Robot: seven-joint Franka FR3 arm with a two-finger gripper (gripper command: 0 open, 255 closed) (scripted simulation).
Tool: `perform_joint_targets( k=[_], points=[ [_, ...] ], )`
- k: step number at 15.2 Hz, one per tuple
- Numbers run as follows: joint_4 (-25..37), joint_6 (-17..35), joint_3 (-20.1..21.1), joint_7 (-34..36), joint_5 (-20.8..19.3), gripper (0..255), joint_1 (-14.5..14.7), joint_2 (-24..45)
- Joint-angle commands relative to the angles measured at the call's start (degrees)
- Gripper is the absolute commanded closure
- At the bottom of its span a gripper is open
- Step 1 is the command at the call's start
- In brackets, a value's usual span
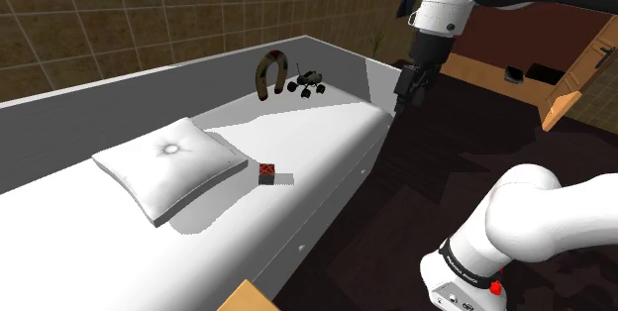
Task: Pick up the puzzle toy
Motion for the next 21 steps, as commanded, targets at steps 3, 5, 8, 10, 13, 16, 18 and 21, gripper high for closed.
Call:
perform_joint_targets(
  k=[3, 5, 8, 10, 13, 16, 18, 21],
  points=[
    [-2.0, 4.2, 1.3, 1.7, 0.7, 0, 0.0, 1.7],
    [-3.8, 8.4, 2.5, 3.3, 1.3, 0, -0.1, 3.8],
    [-5.7, 14.8, 4.4, 5.8, 2.1, 0, -0.2, 7.6],
    [-6.5, 19.0, 5.6, 7.5, 2.5, 0, -0.3, 10.5],
    [-7.1, 25.3, 7.3, 10.1, 2.7, 0, -0.5, 15.6],
    [-6.9, 31.4, 8.9, 12.8, 2.6, 0, -0.8, 21.4],
    [-6.3, 35.3, 10.0, 14.7, 2.1, 0, -1.1, 25.5],
    [-4.8, 40.8, 11.3, 17.8, 0.9, 0, -1.5, 32.0]
  ],
)
